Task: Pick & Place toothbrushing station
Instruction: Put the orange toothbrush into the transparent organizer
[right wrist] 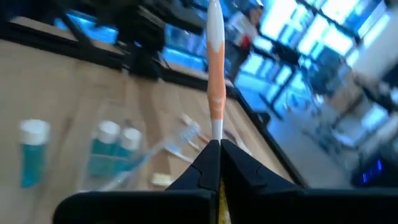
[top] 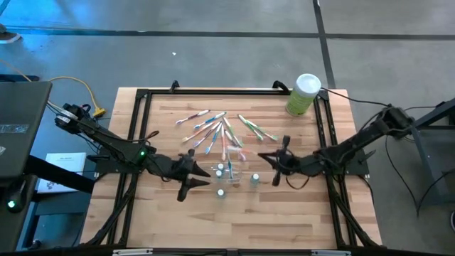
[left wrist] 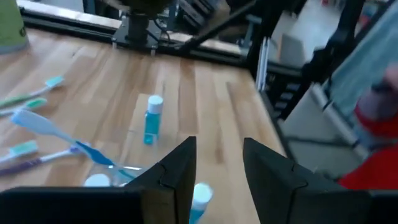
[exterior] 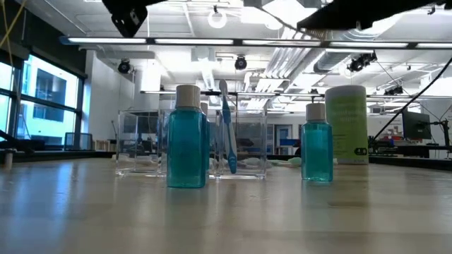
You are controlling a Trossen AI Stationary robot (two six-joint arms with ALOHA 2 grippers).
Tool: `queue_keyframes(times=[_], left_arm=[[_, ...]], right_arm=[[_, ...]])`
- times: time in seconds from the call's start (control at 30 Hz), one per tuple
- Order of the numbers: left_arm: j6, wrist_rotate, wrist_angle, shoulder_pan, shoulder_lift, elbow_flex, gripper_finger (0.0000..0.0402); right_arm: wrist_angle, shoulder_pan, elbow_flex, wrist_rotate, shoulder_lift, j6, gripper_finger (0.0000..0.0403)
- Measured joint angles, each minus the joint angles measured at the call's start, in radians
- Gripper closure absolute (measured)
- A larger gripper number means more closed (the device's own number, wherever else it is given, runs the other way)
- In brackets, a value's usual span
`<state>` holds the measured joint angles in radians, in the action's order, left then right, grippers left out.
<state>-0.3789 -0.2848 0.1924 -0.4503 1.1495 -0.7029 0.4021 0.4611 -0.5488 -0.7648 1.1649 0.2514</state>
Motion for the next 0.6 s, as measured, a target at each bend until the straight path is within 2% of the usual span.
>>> queue_keyframes(times=[0.17, 0.4, 0.6], left_arm=[[-0.173, 0.001, 0.011, 0.011, -0.015, 0.0, 0.0275], [-0.446, 0.013, 0.015, 0.062, -0.046, 0.0, 0.0275], [-0.703, 0.226, 0.022, 0.164, -0.046, 0.0, 0.0275]], right_arm=[[0.0, 0.089, -0.038, 0.024, 0.036, 0.091, 0.04], [-0.002, 0.133, -0.089, 0.183, 0.114, 0.126, 0.04], [-0.014, 0.099, -0.169, 0.289, 0.225, 0.166, 0.04]])
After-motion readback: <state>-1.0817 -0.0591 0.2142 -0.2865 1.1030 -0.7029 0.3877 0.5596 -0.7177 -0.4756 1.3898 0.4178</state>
